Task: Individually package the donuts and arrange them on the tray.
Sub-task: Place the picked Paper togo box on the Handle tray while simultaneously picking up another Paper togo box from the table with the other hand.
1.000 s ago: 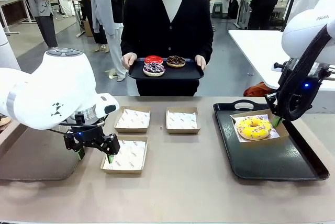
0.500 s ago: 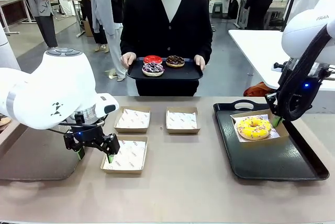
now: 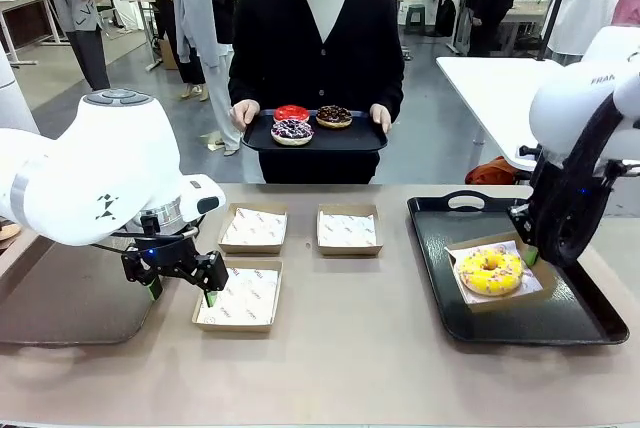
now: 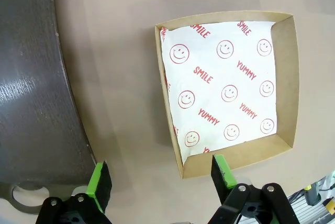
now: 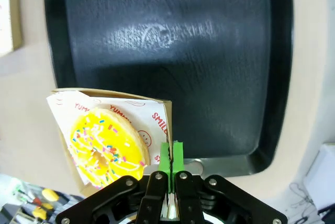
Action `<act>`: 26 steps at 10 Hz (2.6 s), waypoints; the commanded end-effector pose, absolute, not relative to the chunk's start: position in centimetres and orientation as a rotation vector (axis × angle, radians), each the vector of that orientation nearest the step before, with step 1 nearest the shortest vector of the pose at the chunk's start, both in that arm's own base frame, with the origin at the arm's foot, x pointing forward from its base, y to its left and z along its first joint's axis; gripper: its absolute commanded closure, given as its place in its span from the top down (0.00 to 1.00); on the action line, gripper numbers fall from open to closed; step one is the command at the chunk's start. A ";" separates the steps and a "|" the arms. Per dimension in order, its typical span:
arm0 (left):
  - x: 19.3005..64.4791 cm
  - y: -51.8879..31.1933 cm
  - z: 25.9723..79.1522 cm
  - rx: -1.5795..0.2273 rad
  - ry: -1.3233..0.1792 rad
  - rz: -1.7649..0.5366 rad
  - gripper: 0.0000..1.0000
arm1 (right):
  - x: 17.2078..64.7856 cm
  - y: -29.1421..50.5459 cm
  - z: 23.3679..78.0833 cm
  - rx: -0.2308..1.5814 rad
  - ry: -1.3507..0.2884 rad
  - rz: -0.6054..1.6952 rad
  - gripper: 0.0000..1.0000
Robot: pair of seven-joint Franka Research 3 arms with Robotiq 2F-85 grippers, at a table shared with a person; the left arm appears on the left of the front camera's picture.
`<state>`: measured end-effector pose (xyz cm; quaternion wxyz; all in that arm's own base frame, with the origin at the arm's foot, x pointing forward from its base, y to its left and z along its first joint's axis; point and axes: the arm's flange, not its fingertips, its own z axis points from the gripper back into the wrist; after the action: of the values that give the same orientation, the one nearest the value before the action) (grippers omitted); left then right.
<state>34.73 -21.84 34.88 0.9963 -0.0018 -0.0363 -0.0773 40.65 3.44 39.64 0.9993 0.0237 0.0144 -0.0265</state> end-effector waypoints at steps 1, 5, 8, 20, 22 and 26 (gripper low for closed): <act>35.3 -22.1 34.3 0.015 -0.093 -0.151 1.00 | 40.0 3.5 38.3 0.016 -0.015 -0.048 0.01; 36.3 -23.3 33.3 0.038 -0.074 -0.126 1.00 | 40.0 5.4 37.3 -0.011 -0.044 -0.032 0.01; 37.2 -23.2 32.8 0.038 -0.062 -0.109 1.00 | 40.7 6.0 37.5 -0.006 -0.042 -0.032 0.01; 38.8 -23.3 31.9 0.023 -0.087 -0.077 1.00 | 41.7 5.8 37.2 0.020 -0.001 -0.053 0.01; 38.8 -23.4 31.7 0.027 -0.089 -0.081 1.00 | 42.1 5.7 36.7 0.020 0.011 -0.059 0.01; 39.1 -23.3 31.6 -0.001 -0.091 -0.071 0.40 | 42.0 5.9 36.4 0.017 0.021 -0.041 0.57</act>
<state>38.61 -22.83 32.00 0.9983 -0.0009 -0.0299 -0.0498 41.74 5.56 36.10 0.9998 0.0075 0.0074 -0.0195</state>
